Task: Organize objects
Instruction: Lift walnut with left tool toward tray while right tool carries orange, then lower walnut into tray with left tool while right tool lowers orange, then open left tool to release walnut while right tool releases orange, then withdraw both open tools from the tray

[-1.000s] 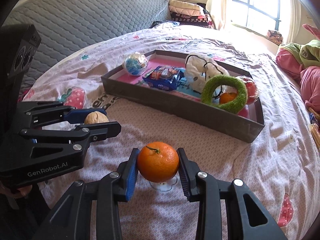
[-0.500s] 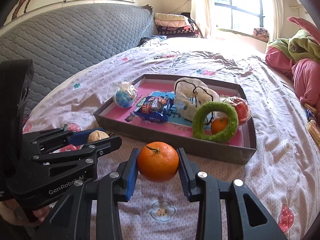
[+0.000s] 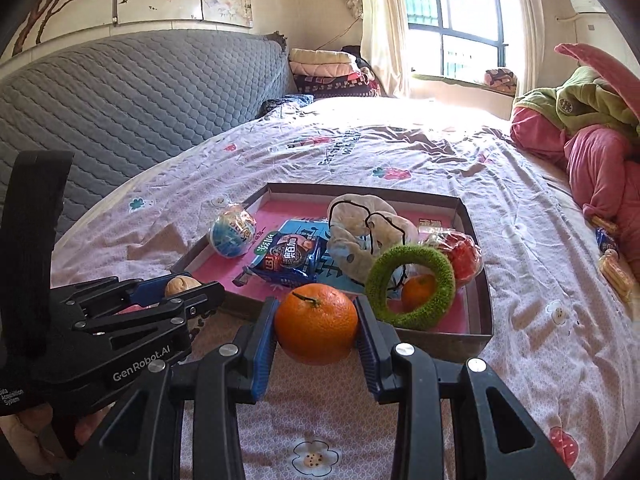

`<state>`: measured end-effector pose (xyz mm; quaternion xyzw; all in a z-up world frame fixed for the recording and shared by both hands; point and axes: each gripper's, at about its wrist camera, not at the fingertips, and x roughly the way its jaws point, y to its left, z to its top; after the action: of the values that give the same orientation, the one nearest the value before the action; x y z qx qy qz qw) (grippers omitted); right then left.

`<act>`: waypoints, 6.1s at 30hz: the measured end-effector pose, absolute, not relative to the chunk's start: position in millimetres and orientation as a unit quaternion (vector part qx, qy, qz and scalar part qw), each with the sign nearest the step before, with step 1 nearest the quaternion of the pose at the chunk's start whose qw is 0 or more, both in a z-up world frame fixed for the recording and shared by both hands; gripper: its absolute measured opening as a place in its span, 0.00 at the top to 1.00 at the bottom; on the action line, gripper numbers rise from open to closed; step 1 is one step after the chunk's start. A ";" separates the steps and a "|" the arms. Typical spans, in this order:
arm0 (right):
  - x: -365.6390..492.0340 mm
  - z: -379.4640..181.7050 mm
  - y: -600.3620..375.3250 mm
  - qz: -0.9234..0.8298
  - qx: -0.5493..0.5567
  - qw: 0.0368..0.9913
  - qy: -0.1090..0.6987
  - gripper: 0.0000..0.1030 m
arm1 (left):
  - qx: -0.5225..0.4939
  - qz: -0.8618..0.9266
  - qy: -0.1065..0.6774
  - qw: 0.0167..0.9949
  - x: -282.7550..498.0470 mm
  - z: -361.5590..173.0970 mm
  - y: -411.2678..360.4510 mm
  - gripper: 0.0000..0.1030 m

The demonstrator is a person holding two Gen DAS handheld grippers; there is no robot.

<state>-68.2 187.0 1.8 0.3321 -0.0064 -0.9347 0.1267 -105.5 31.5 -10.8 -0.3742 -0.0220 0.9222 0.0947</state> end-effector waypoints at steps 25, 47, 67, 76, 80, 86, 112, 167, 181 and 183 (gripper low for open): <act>-93.3 32.0 190.5 -0.960 0.263 0.091 -0.011 0.64 | -0.330 0.941 -0.041 0.067 -144.9 6.4 18.7 0.68; -132.4 6.2 186.0 -0.948 0.306 0.091 0.004 0.64 | -0.378 0.923 -0.040 0.062 -175.7 -21.7 17.7 0.68; -139.4 -23.9 176.1 -0.922 0.375 0.097 0.018 0.64 | -0.438 0.896 -0.030 0.073 -179.1 -40.7 20.2 0.68; -143.9 -34.1 173.2 -0.911 0.399 0.102 0.015 0.64 | -0.444 0.893 -0.011 0.072 -182.8 -46.1 26.0 0.68; -145.5 -40.1 173.8 -0.908 0.407 0.098 0.014 0.64 | -0.444 0.893 -0.008 0.076 -185.0 -48.1 30.6 0.68; -148.9 -45.2 171.9 -0.906 0.412 0.095 0.011 0.64 | -0.446 0.892 -0.004 0.077 -187.4 -51.2 35.1 0.68; -168.6 -55.3 172.3 -0.901 0.428 0.067 0.004 0.64 | -0.444 0.893 0.010 0.075 -202.0 -56.5 47.7 0.68; -123.0 16.0 212.5 -0.941 0.328 0.079 -0.037 0.40 | -0.349 0.933 -0.015 0.081 -157.1 1.4 35.0 0.25; -96.1 42.7 218.9 -0.956 0.276 0.082 -0.051 0.26 | -0.305 0.948 -0.029 0.085 -124.8 20.0 27.7 0.22; -92.5 44.0 218.7 -0.957 0.273 0.084 -0.049 0.23 | -0.304 0.948 -0.031 0.090 -120.2 20.1 27.1 0.22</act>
<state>-92.5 218.7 44.0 0.2732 -0.0489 -0.9570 0.0841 -120.2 27.1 20.1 -0.3040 -0.0312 0.9479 0.0901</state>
